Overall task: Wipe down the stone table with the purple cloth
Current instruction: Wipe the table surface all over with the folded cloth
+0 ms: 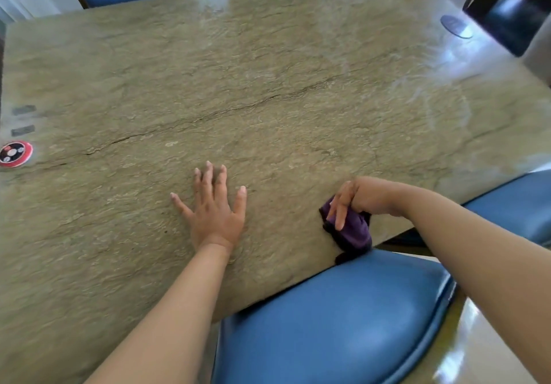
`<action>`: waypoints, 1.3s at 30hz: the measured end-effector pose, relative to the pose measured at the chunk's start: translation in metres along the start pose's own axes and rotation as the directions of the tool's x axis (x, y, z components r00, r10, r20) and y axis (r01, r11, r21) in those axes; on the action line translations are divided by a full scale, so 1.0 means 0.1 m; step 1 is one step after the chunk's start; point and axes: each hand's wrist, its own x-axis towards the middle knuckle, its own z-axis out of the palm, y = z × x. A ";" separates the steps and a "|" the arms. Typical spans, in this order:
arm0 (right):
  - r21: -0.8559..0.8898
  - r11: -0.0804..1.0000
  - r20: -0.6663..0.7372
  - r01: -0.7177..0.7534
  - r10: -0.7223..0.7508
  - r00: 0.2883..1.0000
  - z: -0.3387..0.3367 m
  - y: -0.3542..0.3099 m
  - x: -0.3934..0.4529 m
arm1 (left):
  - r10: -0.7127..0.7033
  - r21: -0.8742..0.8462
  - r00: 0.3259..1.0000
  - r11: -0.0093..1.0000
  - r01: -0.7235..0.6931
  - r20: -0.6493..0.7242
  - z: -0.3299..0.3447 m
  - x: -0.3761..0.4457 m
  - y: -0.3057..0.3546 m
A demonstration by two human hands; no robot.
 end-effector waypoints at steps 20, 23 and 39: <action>-0.166 0.855 0.226 0.491 -0.452 0.863 0.26 0.06 0.30 | -0.002 -0.493 1.000 0.870 0.009 0.015 0.08 -0.22 0.82; -0.218 0.834 0.249 0.507 -0.454 0.855 0.08 0.26 0.11 | -0.066 -0.334 0.995 0.938 0.089 0.081 0.08 -0.15 0.92; 0.264 0.938 -0.522 0.225 -0.057 0.851 -0.79 0.55 0.22 | 0.000 -0.344 0.910 0.926 0.157 0.414 0.11 0.01 1.69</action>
